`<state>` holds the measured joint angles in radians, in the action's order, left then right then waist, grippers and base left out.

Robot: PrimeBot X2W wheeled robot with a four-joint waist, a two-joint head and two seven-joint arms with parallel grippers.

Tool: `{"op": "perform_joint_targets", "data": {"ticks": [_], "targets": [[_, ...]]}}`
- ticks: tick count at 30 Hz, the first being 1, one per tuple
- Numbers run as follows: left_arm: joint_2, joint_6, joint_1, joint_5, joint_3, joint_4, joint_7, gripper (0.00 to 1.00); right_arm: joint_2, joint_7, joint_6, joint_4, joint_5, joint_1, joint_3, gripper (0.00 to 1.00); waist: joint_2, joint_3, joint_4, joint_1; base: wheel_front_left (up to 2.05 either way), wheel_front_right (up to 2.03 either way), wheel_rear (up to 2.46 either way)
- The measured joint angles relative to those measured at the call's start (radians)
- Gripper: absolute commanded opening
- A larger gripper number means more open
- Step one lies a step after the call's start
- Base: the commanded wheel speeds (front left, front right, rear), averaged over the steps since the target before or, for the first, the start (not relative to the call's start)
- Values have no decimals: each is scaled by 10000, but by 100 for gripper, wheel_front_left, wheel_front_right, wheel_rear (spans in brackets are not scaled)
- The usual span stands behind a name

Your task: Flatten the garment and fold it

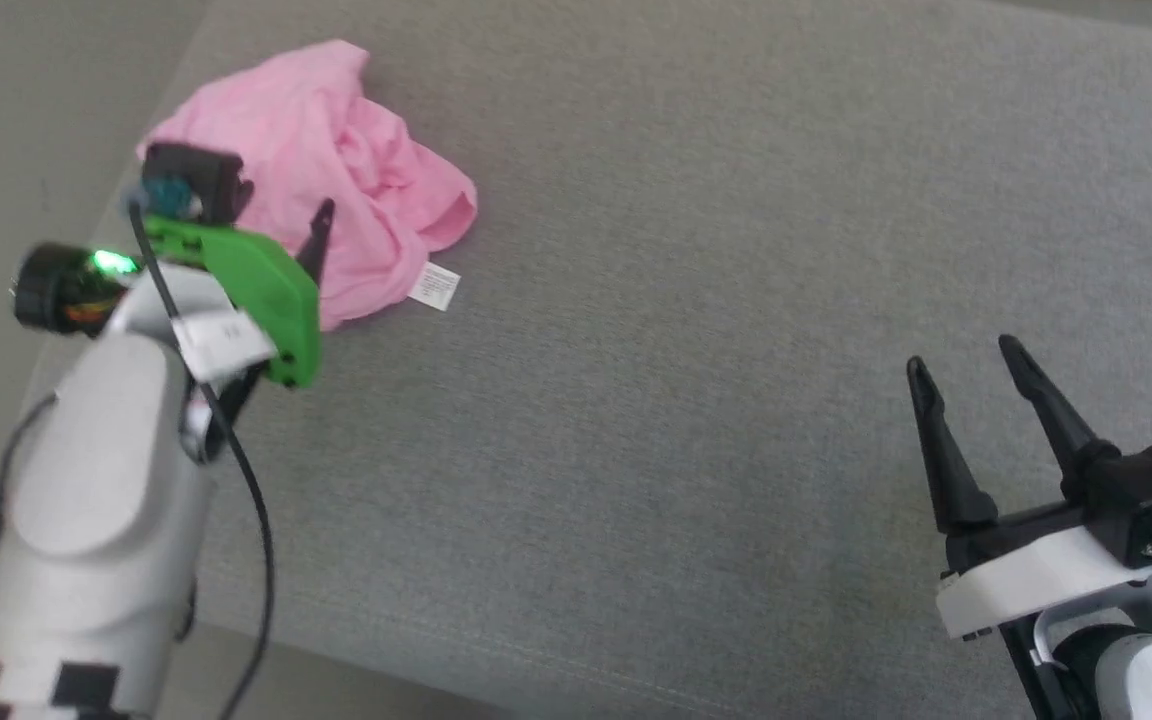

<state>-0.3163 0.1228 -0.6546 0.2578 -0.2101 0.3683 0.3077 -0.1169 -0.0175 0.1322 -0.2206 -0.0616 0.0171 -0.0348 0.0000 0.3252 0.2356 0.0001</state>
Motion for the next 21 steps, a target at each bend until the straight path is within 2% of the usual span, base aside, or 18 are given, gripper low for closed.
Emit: {"op": "perform_joint_targets", "data": {"ticks": [3,9,13,19,20,21], "targets": [[-416,8,-773,506,-244,688,681,100,-2,2,0,-82,13,108,10,100,0,395,-224,0,0,0,0],[-1216,10,-1754,1883,-1321,1507,2061,100,13,61,0,-132,102,224,52,100,0,1106,-629,1,0,0,0],[-1804,10,-2122,2665,-1914,1802,2539,100,29,92,0,-176,178,243,92,100,0,1535,-831,1,0,0,0],[-2391,10,-2406,3762,-2583,2134,3381,100,35,151,0,-186,217,274,128,100,1,2010,-1020,1,0,0,0],[-2491,10,-2456,4019,-2711,2069,3530,63,36,155,0,-180,219,274,128,100,0,2055,-1043,1,0,0,0],[-2575,10,-2481,4176,-2819,2013,3590,18,35,173,0,-173,219,274,132,100,0,2078,-1060,1,0,0,0]]}}
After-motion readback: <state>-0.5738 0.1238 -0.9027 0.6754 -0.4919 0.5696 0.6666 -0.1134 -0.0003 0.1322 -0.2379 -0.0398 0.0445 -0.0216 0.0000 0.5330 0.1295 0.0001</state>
